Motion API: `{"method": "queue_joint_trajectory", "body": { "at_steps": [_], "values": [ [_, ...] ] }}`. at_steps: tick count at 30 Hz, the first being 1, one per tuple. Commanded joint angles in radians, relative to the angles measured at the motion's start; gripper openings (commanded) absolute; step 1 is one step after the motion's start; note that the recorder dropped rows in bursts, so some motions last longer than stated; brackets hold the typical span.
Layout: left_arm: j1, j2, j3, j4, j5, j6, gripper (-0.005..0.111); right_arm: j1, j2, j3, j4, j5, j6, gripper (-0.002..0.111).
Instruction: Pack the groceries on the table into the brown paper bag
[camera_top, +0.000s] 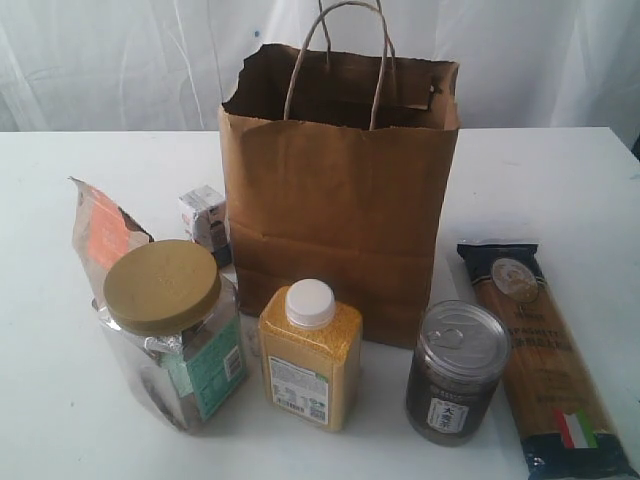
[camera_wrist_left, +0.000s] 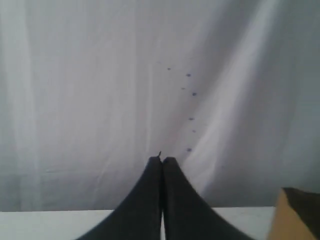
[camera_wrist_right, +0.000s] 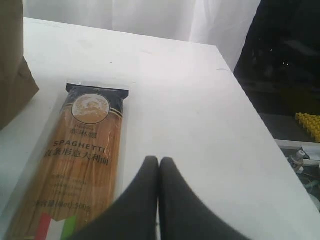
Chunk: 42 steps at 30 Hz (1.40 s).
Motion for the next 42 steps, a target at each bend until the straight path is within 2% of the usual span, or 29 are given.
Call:
{"method": "queue_joint_trajectory", "body": {
  "at_steps": [1, 8, 13, 16, 22, 25, 27, 30, 33, 35, 39, 42],
  "values": [
    [-0.025, -0.003, 0.005, 0.022, -0.271, 0.006, 0.0, 0.003, -0.005, 0.005, 0.001, -0.003, 0.003, 0.0],
    [-0.027, -0.003, 0.005, 0.022, -0.736, 0.006, 0.0, 0.003, -0.005, 0.005, 0.001, -0.003, 0.003, 0.0],
    [-0.027, -0.003, 0.005, 0.011, -0.808, -0.023, 0.0, 0.003, -0.005, 0.005, 0.001, -0.003, 0.003, 0.0],
    [-0.027, -0.003, 0.005, -0.222, -0.818, -0.005, 0.0, 0.003, -0.005, 0.005, 0.001, -0.003, 0.003, 0.0],
    [-0.027, -0.003, 0.003, -0.915, -0.818, 0.083, 0.0, 0.003, -0.005, 0.005, 0.001, -0.003, 0.003, 0.0],
    [-0.027, -0.003, 0.003, -1.265, -0.818, 0.287, 0.0, 0.003, -0.005, 0.005, 0.001, -0.003, 0.003, 0.0],
    [-0.027, -0.003, 0.003, -1.445, -0.818, 0.504, 0.0, 0.003, -0.005, 0.005, 0.001, -0.003, 0.003, 0.0],
    [-0.027, -0.003, 0.003, -1.655, -0.641, 0.921, 0.0, 0.003, -0.005, 0.005, 0.001, -0.003, 0.003, 0.0],
    [-0.027, -0.003, 0.003, -1.775, -0.398, 1.31, 0.0, 0.003, -0.005, 0.005, 0.001, -0.003, 0.003, 0.0],
    [-0.027, -0.003, 0.003, -1.776, -0.216, 1.493, 0.0, 0.003, -0.005, 0.005, 0.001, -0.003, 0.003, 0.0],
    [-0.027, 0.006, 0.003, -1.77, 0.246, 1.928, 0.0, 0.003, -0.005, 0.005, 0.001, -0.003, 0.003, 0.0],
    [-0.027, 0.01, 0.003, -1.77, 0.58, 2.097, 0.0, 0.003, -0.005, 0.005, 0.001, -0.003, 0.003, 0.0]
  ]
}}
